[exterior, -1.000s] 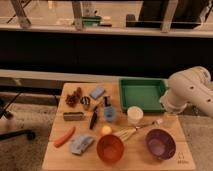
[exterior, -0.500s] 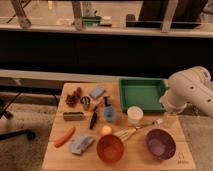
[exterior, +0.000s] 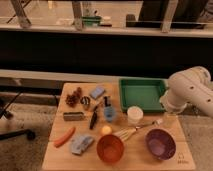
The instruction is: Place brush in purple bowl
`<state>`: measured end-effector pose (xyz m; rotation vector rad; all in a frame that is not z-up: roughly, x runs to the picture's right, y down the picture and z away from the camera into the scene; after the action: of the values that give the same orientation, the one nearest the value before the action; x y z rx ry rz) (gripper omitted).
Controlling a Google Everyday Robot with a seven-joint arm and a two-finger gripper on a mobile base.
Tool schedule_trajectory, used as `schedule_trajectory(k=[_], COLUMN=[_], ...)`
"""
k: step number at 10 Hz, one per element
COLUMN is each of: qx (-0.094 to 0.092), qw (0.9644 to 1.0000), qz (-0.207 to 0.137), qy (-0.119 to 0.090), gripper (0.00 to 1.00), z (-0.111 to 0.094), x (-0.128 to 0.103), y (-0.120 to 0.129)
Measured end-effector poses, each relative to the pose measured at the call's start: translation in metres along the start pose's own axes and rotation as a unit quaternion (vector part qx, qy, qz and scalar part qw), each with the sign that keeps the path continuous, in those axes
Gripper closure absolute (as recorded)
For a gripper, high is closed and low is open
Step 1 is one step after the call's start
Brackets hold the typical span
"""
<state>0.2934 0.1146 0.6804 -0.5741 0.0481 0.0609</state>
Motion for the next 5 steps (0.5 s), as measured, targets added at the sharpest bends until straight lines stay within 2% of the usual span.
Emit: schedule_trajectory(k=[5], qx=[0.0], qw=[1.0], qz=[0.0], qy=[0.0], gripper=[0.2], z=[0.0], x=[0.0], y=[0.0])
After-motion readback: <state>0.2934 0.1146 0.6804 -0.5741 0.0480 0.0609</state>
